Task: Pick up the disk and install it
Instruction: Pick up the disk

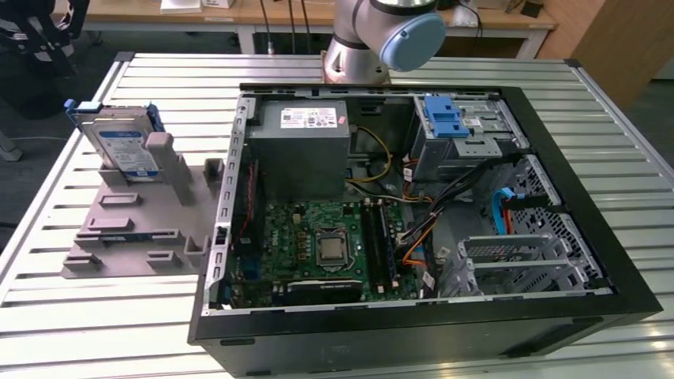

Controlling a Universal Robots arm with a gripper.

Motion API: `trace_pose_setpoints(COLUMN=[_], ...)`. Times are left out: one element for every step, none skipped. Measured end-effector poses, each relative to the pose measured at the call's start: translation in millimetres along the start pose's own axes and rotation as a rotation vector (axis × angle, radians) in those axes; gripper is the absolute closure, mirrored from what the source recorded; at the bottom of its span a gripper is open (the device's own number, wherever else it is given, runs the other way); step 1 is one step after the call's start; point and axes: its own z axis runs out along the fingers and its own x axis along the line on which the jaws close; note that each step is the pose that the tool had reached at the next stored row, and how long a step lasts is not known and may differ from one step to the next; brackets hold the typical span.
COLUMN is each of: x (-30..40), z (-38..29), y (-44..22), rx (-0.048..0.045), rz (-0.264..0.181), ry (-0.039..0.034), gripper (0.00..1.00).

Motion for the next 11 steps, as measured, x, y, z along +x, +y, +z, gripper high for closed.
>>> trace_pose_setpoints(x=[0.0, 0.0, 0.0, 0.0, 0.0, 0.0, 0.0, 0.0, 0.0, 0.0, 0.0], z=[0.0, 0.0, 0.0, 0.0, 0.0, 0.0, 0.0, 0.0, 0.0, 0.0, 0.0], y=[0.0, 0.0, 0.0, 0.0, 0.0, 0.0, 0.0, 0.0, 0.0, 0.0, 0.0], rx=[-0.0002, -0.0004, -0.0006, -0.0008, -0.0009, -0.001, -0.0009, -0.001, -0.001, -0.001, -0.001], rz=[-0.008, -0.017, -0.025, -0.034, -0.038, -0.039, -0.039, -0.04, -0.041, -0.041, -0.041], ry=[0.0001, 0.0001, 0.0002, 0.0002, 0.0002, 0.0003, 0.0003, 0.0003, 0.0003, 0.0003, 0.0002], gripper=[0.89, 0.89, 0.89, 0.89, 0.89, 0.89, 0.89, 0.89, 0.89, 0.89, 0.89])
